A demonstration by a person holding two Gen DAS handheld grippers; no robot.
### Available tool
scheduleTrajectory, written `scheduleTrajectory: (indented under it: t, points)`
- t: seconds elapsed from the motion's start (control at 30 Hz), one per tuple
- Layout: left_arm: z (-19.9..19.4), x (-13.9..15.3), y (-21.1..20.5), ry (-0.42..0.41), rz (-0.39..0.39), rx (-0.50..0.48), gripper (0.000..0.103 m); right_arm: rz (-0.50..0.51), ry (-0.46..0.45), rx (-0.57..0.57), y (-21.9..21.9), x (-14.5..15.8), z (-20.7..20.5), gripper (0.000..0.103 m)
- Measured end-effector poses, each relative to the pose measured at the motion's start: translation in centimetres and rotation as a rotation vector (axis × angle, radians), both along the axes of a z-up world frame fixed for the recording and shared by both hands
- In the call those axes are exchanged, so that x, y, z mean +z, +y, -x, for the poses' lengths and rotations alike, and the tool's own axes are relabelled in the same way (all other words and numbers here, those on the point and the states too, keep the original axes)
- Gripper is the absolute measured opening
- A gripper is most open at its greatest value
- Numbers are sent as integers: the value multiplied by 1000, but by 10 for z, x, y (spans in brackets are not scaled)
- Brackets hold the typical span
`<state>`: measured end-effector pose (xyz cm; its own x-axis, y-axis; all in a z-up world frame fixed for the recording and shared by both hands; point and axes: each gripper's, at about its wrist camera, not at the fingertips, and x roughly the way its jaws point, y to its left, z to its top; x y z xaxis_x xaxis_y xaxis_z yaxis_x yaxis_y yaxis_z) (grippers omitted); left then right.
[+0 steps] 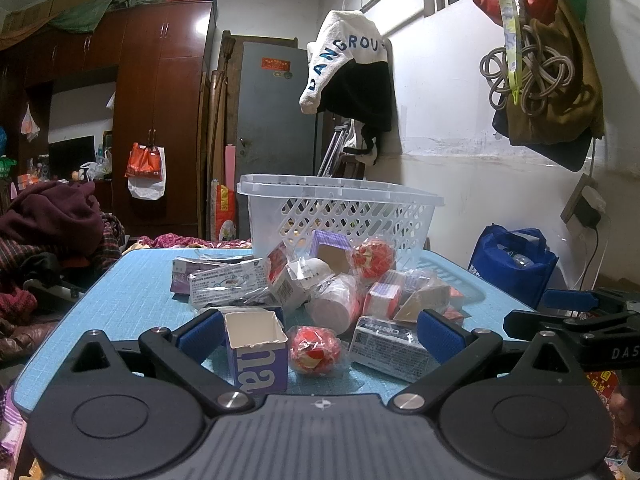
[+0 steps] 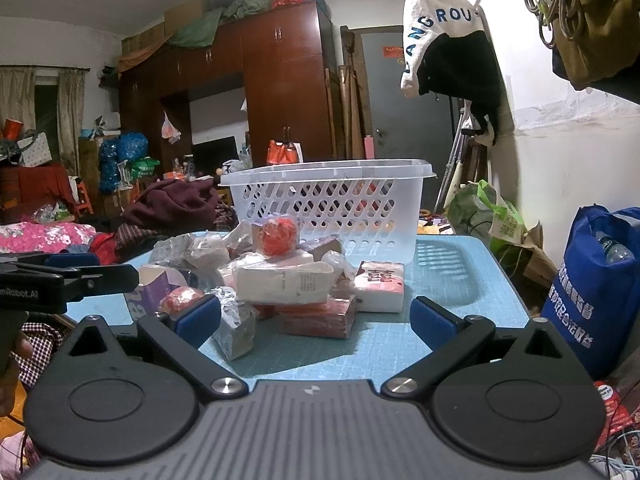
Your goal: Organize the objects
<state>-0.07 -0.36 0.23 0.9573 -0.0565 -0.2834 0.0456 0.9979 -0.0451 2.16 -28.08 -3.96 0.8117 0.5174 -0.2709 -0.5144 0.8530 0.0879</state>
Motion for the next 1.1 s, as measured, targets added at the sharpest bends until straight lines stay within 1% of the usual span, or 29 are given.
scheduleTrajectory:
  t: [0.27, 0.47, 0.6, 0.63, 0.67, 0.73, 0.8, 0.87, 0.93, 1.0, 1.03, 1.1]
  points:
    - [-1, -2, -1, 5, -1, -2, 103, -29, 21, 38, -3, -1, -2, 103]
    - [-1, -6, 0, 0, -2, -1, 103, -54, 17, 31, -4, -1, -3, 103]
    - [0, -14, 9, -21, -69, 17, 103, -56, 6, 43, 0, -4, -10, 103]
    - [0, -16, 14, -24, -75, 26, 103, -48, 11, 39, 3, -5, -14, 103]
    - [-1, -19, 21, -20, -70, 38, 103, -42, 15, 39, 5, -6, -17, 103]
    - [-6, -21, 32, 0, -35, 53, 101, -28, 15, 25, 12, -9, -25, 103]
    - [-12, -24, 42, 6, 18, 54, 98, 1, 13, 16, 22, -10, -33, 103]
    - [-17, -27, 45, 3, 39, 42, 95, 12, 23, 24, 31, -12, -38, 99]
    - [-20, -30, 42, 0, 24, 32, 93, 26, 28, 25, 39, -13, -42, 99]
    - [-23, -33, 38, -4, 6, 22, 88, 43, 25, 14, 46, -14, -46, 96]
    - [-25, -36, 39, -6, 2, 20, 86, 44, 31, 18, 48, -14, -49, 92]
    - [-30, -38, 38, 2, 0, 23, 66, 43, 48, 25, 49, -15, -52, 83]
